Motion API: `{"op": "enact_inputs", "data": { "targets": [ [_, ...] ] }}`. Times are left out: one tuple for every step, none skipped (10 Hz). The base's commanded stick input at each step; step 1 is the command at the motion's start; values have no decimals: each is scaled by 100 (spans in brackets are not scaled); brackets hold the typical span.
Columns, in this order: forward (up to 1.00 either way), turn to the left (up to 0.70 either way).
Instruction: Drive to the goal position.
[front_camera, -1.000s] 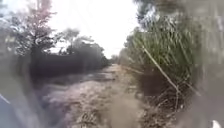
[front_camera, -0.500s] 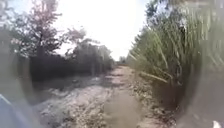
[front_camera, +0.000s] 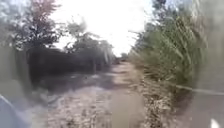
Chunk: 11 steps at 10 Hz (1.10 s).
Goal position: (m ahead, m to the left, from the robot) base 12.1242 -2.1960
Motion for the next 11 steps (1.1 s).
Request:
{"op": "enact_inputs", "data": {
  "targets": [
    [100,27],
    [100,27],
    [100,6],
    [100,0],
    [100,0],
    [100,0],
    [100,0],
    [100,0],
    [100,0],
    [100,0],
    [100,0]
  ]
}}
